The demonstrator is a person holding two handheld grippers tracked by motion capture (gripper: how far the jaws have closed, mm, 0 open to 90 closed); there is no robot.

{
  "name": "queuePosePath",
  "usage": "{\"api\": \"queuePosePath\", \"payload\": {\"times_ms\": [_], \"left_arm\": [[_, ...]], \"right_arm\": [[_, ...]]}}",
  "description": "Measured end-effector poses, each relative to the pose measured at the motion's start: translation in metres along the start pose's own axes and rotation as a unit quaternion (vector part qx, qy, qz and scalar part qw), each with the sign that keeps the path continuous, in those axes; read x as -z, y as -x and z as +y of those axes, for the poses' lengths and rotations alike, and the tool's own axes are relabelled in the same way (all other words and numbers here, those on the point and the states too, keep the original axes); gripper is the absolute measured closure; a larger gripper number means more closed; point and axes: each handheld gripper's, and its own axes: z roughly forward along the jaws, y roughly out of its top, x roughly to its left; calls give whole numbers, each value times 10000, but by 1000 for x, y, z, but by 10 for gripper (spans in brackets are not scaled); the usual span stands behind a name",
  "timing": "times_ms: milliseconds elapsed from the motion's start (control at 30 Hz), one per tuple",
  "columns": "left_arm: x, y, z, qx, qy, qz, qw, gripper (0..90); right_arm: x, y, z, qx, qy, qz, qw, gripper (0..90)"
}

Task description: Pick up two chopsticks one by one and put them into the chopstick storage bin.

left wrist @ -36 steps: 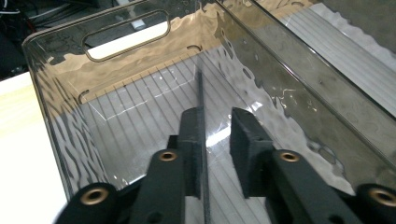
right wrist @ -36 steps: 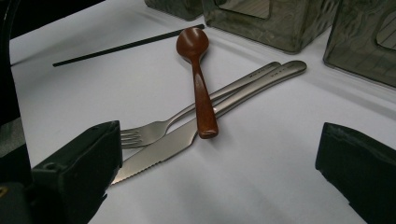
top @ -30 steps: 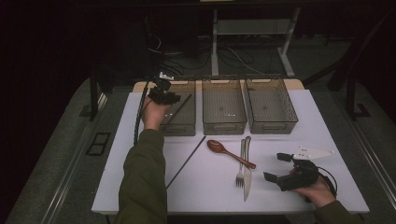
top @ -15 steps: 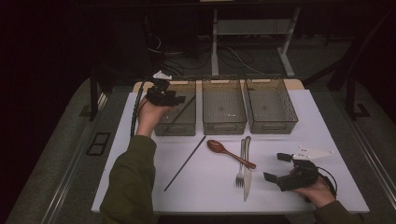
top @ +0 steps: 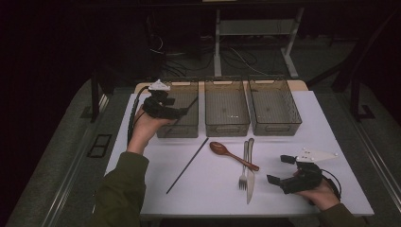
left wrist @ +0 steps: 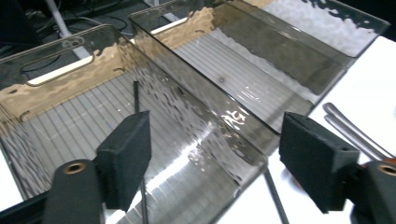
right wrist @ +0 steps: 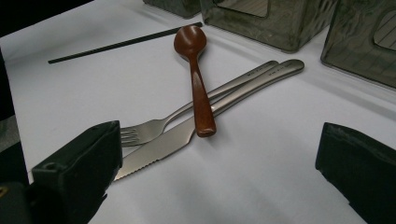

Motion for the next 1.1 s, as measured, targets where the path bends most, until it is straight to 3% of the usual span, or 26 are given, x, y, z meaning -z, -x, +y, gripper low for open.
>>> {"api": "queuePosePath", "payload": {"times_ms": [400, 600, 733, 1000, 1100], "left_arm": [[10, 29, -20, -134, 46, -145, 9998, 126], [10, 42, -36, -122, 9, -198, 9997, 87], [9, 49, -45, -55, 21, -274, 9996, 13], [10, 66, -69, -20, 113, -346, 9993, 0], [9, 74, -81, -67, 6, -363, 9993, 0]], "right_arm": [[0, 0, 0, 41, 1, -17, 10000, 9], [-1, 0, 0, 40, 4, -20, 10000, 9], [0, 0, 0, 28, 9, -22, 10000, 9], [-1, -1, -1, 41, -1, -52, 10000, 9], [-1, -1, 0, 47, 3, -58, 10000, 9]]}}
